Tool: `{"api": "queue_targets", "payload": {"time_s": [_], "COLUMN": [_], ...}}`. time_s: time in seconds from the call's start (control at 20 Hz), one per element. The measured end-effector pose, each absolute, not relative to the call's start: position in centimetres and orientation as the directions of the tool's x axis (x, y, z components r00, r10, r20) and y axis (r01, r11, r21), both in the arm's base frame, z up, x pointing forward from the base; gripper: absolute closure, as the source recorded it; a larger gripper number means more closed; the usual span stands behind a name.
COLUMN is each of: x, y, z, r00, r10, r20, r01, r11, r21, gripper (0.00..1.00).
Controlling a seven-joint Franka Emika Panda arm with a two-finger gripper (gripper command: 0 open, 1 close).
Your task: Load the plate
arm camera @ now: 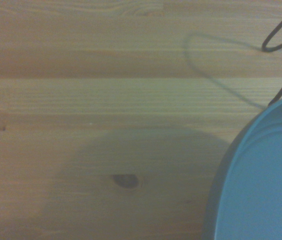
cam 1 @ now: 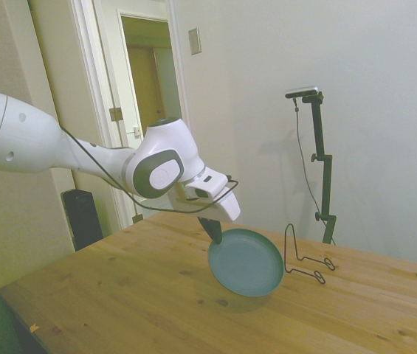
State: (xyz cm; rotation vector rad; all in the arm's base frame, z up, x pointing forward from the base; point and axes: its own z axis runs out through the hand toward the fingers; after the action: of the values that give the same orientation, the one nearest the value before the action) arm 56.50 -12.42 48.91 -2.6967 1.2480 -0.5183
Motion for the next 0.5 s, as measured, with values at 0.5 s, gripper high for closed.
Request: {"api": "queue_targets", "payload": {"time_s": [0.5], "x": [57.1], "y": [-19.0], "z": [51.0], "r00": [0.551], "r10": [-0.815], "r20": [0.178], "r01": [-0.716], "r11": [-0.571], "r21": [-0.401], "gripper": [1.00]}}
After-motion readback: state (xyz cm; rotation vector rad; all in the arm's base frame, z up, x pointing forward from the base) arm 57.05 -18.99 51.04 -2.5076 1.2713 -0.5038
